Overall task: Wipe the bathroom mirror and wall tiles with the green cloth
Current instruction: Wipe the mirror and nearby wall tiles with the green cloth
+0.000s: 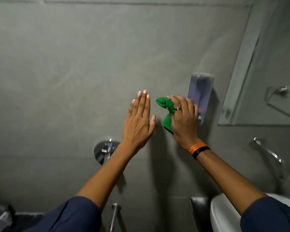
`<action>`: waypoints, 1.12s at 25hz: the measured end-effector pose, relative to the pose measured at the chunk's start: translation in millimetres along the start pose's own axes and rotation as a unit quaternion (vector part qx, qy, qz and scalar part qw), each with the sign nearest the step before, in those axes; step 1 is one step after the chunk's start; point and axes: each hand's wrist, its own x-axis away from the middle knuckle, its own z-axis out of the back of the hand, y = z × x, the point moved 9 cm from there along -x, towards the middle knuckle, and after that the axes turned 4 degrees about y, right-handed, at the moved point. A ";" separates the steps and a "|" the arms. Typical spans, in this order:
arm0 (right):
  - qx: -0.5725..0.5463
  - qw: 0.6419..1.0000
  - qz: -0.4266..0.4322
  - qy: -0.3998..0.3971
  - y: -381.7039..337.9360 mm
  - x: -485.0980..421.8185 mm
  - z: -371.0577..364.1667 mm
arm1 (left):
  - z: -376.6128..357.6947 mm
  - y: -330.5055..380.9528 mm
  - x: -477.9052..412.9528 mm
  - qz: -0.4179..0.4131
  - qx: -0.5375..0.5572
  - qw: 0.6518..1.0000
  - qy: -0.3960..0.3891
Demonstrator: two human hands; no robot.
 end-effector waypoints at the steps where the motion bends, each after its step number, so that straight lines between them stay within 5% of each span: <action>1: 0.011 0.999 0.011 0.030 0.0 -25.5 11.0 | 12.6 3.4 -25.9 -0.012 -0.006 1.000 0.018; 9: 0.126 0.969 0.070 0.199 60.6 -207.3 92.6 | 59.4 54.0 -191.5 -0.093 0.000 0.988 0.126; 13: 0.116 0.936 -0.011 0.331 133.4 -303.6 158.8 | 74.5 94.9 -259.3 -0.121 0.010 0.978 0.167; 14: 0.105 0.939 -0.011 0.327 151.1 -320.3 162.6 | 76.2 105.9 -274.9 -0.126 0.011 0.976 0.177; 18: 0.163 0.986 0.015 -0.016 214.9 -332.4 78.0 | 57.7 137.8 -308.1 -0.143 0.012 0.972 0.188; 19: 0.134 0.990 0.004 -0.041 226.2 -325.6 63.4 | 49.7 143.2 -312.0 -0.149 0.012 0.972 0.183; 22: 0.048 0.998 -0.011 0.040 231.3 -330.5 56.5 | 24.0 155.6 -321.3 -0.166 0.008 0.971 0.174; 28: 0.120 0.985 0.059 0.107 236.1 -379.3 67.7 | 10.6 179.4 -356.5 -0.198 0.004 0.957 0.211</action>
